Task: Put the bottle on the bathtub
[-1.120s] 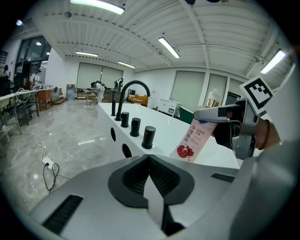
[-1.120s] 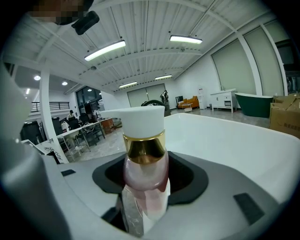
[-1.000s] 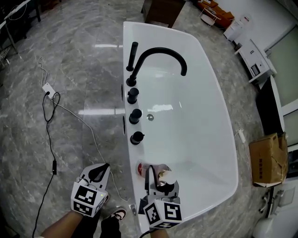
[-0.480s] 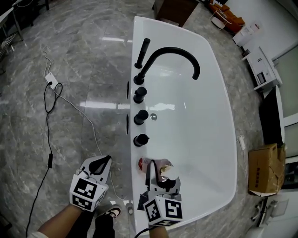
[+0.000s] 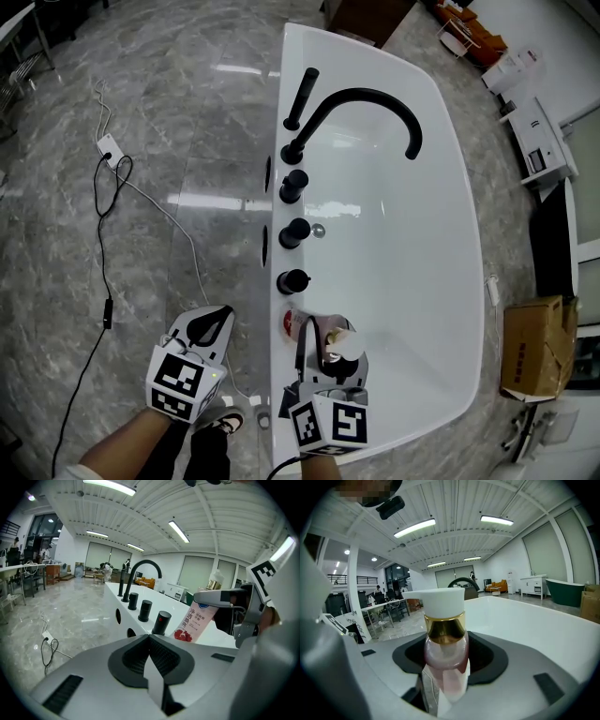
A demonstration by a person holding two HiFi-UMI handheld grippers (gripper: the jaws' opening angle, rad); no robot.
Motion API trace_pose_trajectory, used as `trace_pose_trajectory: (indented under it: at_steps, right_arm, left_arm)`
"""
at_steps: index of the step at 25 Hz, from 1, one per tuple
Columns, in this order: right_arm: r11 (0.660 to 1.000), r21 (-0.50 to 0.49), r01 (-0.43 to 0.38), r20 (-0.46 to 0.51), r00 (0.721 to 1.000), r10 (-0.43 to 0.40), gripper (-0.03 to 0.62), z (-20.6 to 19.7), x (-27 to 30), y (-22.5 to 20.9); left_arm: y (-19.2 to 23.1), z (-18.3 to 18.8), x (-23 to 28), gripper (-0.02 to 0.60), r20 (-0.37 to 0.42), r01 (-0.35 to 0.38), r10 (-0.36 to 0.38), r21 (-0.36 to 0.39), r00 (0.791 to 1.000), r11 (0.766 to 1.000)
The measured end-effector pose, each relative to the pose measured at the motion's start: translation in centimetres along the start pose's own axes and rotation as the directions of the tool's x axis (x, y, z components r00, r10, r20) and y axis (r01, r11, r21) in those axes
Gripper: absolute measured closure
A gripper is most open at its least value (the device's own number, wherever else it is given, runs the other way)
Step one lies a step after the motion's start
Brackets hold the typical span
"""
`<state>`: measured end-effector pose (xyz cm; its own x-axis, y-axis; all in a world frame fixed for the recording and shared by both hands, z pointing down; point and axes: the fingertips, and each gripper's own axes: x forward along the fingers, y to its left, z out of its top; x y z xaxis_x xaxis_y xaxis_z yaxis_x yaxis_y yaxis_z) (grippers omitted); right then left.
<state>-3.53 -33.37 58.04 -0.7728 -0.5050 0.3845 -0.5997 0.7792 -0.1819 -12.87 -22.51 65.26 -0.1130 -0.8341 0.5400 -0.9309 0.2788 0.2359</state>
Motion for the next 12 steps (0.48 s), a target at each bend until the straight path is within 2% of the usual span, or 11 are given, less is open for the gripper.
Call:
trace_pose_trajectory:
  at_steps: [12]
  right_arm:
    - [0.998,-0.055,-0.02,0.024,0.999,0.021,0.359,0.06,0.24,1.01]
  left_arm:
    - [0.27,-0.63,0.21,0.565,-0.012,-0.008,0.007,-0.005,1.0,1.0]
